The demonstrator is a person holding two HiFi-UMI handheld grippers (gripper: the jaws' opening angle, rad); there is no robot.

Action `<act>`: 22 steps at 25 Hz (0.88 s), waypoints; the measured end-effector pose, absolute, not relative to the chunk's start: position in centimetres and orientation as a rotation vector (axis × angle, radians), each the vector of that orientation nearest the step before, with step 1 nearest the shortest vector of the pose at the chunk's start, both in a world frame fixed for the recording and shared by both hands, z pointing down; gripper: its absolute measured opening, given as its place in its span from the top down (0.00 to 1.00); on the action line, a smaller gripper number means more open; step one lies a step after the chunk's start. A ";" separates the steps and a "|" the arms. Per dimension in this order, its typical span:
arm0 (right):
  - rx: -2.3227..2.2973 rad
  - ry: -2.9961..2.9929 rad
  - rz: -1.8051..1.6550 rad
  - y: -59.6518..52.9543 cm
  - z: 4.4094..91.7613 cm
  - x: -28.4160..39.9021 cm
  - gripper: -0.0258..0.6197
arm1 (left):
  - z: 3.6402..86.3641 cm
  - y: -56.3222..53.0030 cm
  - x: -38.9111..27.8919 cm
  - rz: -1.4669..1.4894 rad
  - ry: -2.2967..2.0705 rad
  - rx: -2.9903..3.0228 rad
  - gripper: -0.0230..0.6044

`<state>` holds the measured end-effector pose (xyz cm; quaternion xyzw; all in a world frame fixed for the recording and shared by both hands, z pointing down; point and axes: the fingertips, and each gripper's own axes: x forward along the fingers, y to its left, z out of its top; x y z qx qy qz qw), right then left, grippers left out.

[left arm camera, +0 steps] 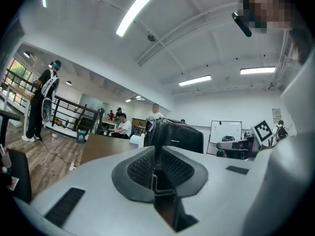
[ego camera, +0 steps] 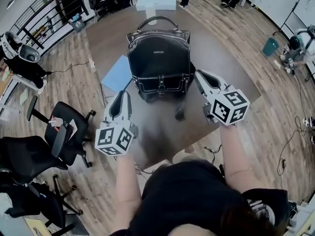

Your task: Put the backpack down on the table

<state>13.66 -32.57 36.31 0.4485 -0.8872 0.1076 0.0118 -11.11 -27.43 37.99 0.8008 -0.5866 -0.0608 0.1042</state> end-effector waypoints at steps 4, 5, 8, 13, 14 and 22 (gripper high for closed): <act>1.401 -2.731 0.351 -31.4 36.6 13.0 0.93 | 38.3 -26.1 -11.9 -0.156 -1.741 2.331 0.88; 1.396 -2.723 0.350 -31.1 36.8 12.8 0.93 | 38.3 -25.7 -12.0 -0.155 -1.742 2.326 0.88; 1.386 -2.715 0.351 -30.2 36.9 12.4 0.93 | 38.8 -24.7 -12.3 -0.118 -1.753 2.306 0.89; 1.362 -2.721 0.334 -29.1 36.9 11.6 0.93 | 39.7 -23.9 -13.0 -0.058 -1.779 2.266 0.89; 1.353 -2.720 0.329 -28.9 37.0 11.5 0.93 | 39.7 -23.8 -13.1 -0.055 -1.780 2.264 0.89; 1.339 -2.722 0.331 -28.9 37.2 11.2 0.93 | 39.9 -23.2 -13.1 -0.040 -1.784 2.249 0.89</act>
